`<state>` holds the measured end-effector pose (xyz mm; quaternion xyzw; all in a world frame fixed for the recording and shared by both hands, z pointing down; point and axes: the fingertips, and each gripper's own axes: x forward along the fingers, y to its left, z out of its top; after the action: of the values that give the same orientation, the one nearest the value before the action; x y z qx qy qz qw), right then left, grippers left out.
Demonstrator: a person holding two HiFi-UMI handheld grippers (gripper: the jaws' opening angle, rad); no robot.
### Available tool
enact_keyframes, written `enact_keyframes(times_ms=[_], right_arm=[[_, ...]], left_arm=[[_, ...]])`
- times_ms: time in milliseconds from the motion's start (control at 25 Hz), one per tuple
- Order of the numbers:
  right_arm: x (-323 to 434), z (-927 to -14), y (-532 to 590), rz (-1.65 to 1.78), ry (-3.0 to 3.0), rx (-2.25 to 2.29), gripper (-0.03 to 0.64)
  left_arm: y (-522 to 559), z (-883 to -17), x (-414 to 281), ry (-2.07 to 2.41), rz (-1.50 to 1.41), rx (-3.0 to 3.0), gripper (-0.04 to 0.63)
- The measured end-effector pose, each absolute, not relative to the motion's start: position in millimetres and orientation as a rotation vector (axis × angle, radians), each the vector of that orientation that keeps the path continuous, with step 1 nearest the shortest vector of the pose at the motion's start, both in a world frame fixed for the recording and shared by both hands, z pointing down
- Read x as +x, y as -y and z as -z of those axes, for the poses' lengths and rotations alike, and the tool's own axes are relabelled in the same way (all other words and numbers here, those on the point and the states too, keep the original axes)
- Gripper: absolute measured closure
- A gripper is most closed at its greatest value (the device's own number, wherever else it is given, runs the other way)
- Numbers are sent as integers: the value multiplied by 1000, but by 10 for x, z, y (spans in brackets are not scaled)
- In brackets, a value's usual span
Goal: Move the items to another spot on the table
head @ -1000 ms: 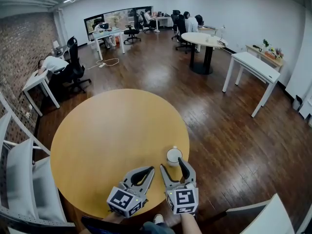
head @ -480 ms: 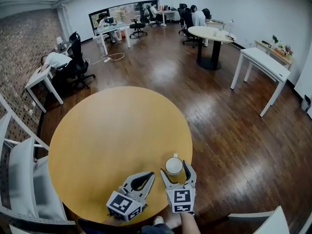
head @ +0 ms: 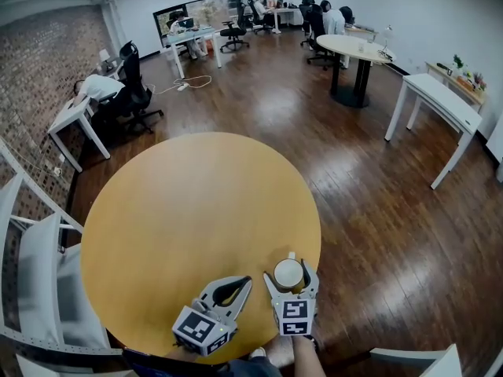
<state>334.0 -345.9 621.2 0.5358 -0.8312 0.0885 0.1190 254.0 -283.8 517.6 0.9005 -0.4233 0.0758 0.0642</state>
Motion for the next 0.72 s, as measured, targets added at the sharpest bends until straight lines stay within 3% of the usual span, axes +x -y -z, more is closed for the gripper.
enact_keyframes(times_ms=[720], right_arm=[[3285, -6288, 3554, -196, 2422, 1579, 210]], left_arm=[[2725, -5147, 2318, 1345, -251, 2704, 590]])
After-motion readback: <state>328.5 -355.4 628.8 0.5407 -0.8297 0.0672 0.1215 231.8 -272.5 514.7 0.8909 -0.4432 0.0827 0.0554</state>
